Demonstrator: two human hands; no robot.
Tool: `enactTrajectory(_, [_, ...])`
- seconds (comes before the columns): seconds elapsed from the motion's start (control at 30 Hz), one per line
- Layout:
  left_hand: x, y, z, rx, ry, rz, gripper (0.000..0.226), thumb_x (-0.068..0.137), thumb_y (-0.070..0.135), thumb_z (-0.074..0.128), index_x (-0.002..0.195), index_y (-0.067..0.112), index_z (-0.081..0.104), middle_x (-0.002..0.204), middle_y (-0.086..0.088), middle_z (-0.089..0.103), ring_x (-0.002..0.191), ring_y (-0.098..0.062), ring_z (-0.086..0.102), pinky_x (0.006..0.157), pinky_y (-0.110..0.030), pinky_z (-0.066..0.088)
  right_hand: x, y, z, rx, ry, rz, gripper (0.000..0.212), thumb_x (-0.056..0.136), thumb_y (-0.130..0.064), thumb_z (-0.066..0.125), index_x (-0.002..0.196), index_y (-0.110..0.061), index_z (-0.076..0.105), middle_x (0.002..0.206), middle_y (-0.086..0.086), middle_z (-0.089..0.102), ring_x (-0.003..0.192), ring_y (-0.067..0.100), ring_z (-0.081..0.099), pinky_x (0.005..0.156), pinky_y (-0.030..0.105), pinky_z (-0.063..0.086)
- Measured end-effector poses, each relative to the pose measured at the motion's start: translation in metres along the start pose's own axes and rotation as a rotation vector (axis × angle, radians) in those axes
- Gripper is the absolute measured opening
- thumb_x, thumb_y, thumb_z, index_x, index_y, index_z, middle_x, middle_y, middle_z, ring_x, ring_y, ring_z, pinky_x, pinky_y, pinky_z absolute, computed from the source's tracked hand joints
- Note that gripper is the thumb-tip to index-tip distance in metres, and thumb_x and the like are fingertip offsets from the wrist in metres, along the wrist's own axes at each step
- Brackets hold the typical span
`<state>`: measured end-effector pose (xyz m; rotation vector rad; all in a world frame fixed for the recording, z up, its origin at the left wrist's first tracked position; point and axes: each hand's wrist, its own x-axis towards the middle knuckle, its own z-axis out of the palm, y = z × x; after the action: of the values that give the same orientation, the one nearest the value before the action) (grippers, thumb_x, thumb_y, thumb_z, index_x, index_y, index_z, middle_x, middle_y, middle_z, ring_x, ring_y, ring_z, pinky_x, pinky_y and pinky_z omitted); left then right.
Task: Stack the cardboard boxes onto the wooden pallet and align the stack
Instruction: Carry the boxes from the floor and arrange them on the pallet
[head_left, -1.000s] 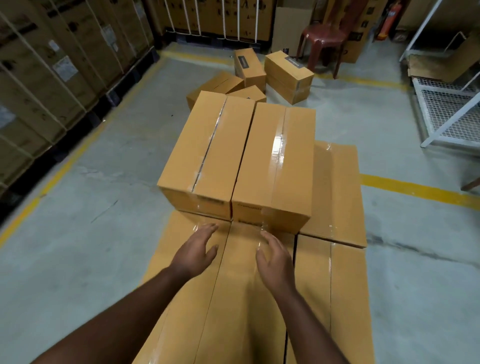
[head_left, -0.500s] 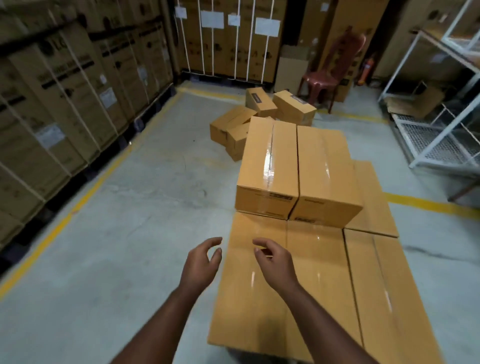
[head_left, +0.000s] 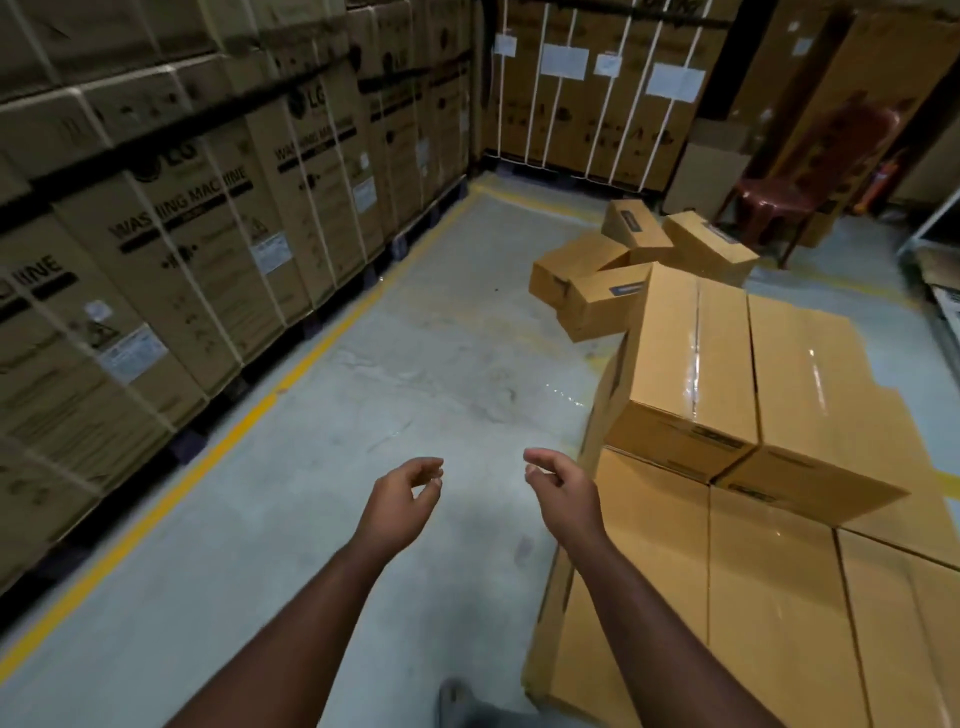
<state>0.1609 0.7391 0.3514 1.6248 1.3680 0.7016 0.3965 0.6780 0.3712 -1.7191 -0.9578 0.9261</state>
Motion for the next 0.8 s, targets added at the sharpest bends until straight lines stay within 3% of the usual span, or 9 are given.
enactTrajectory(0.17, [0.078,-0.01,-0.034,-0.009,-0.064,-0.055,0.024,0.099,0.019,0.067,0.122,0.02,0.072,0.107,0.007,0.077,0.104,-0.006,0.071,0.098,-0.034,0.056,0.065,-0.008,0.051,0.007,-0.152,0.051,0.026,0.1,-0.025,0.068,0.124,-0.031,0.071,0.119,-0.018,0.071,0.1,0.004,0.068,0.087,0.029,0.059])
enactTrajectory(0.43, [0.28,-0.016,-0.044,-0.009,-0.066,-0.073,0.019,0.099,0.015,0.065,0.111,0.027,0.073,0.099,0.008,0.079,0.097,0.0,0.072,0.096,-0.033,0.057,0.248,-0.021,0.075,0.094,-0.005,0.196,0.023,0.101,-0.024,0.067,0.123,-0.022,0.073,0.115,-0.004,0.074,0.11,0.017,0.068,0.1,0.044,0.057])
enactTrajectory(0.6, [0.422,0.021,-0.043,-0.048,-0.109,-0.062,0.017,0.099,0.018,0.066,0.11,0.03,0.073,0.1,0.003,0.079,0.098,-0.01,0.073,0.096,-0.039,0.058,0.373,-0.07,0.067,0.083,0.025,0.184,0.022,0.101,-0.03,0.067,0.122,-0.024,0.072,0.112,-0.004,0.074,0.109,0.016,0.069,0.098,0.041,0.057])
enactTrajectory(0.8, [0.586,0.046,-0.03,-0.052,-0.168,-0.047,0.019,0.099,0.015,0.066,0.117,0.018,0.073,0.104,0.002,0.078,0.1,-0.014,0.073,0.095,-0.04,0.058,0.519,-0.105,0.068,0.095,0.058,0.199,0.019,0.101,-0.03,0.068,0.119,-0.027,0.072,0.111,-0.008,0.075,0.103,0.012,0.071,0.095,0.039,0.06])
